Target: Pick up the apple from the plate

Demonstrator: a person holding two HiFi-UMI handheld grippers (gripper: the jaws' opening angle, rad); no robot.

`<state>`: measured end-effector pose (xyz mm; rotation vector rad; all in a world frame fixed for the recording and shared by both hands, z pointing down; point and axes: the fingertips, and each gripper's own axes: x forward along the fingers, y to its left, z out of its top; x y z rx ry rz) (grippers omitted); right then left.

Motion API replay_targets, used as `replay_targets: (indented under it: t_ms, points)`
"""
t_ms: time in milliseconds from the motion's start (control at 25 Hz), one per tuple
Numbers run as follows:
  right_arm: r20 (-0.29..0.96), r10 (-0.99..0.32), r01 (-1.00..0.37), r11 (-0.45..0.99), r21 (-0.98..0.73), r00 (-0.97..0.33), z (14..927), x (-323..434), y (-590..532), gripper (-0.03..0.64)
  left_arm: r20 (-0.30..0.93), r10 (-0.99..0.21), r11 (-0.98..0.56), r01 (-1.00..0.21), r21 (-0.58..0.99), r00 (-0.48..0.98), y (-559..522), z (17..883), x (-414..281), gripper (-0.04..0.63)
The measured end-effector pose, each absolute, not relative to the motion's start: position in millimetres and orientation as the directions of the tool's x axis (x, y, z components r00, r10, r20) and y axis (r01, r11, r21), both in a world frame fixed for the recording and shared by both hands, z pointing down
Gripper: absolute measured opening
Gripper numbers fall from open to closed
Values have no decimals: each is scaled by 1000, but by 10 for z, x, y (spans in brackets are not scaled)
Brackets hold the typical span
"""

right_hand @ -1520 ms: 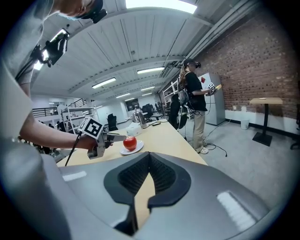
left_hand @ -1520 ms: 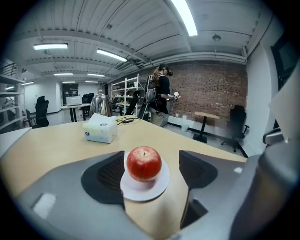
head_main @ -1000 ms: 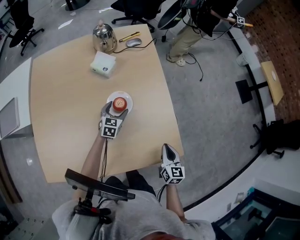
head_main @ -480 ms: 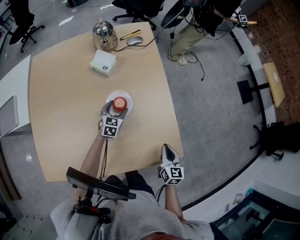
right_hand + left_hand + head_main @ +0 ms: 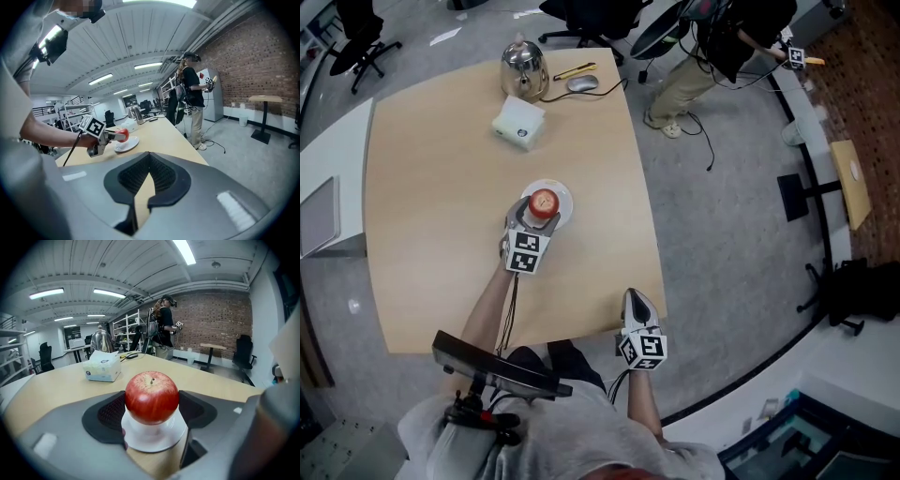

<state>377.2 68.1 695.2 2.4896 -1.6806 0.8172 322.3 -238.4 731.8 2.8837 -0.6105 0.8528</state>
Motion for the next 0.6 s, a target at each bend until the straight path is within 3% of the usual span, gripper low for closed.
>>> replay_targets:
  t_ms: [600]
  points:
    - [382, -910, -919, -278, -278, 160, 6791, 3412, 374, 6, 500, -446, -874, -482, -63, 743, -2287, 6685, 2557, 377]
